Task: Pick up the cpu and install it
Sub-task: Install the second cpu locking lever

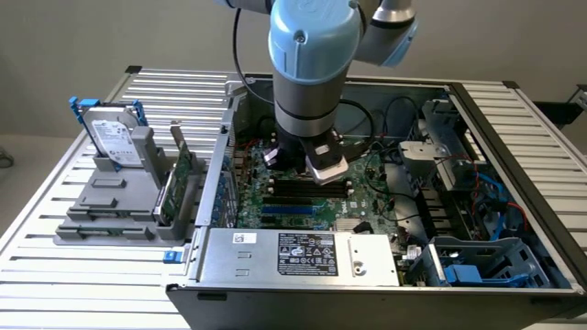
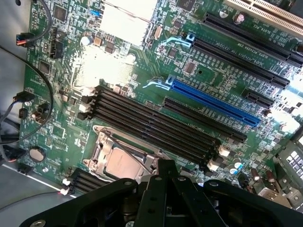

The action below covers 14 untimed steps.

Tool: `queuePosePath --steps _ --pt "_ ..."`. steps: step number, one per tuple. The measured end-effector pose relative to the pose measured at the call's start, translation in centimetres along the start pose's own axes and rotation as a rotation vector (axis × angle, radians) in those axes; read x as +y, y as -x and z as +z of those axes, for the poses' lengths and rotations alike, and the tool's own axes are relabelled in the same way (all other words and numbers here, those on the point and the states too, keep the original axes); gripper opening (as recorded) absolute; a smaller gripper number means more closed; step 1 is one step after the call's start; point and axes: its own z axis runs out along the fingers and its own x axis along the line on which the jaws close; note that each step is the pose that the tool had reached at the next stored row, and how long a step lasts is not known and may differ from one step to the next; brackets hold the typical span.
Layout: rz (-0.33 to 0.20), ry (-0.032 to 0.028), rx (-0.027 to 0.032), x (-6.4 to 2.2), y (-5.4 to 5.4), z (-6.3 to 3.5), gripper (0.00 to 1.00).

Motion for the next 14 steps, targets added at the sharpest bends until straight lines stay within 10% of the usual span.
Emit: queuePosePath --steps 9,14 --pt "0.0 -0.0217 0.0102 0.07 0.09 -0.06 0.11" --pt "0.0 -0.0238 0.0128 0.11 0.12 0.05 0.11"
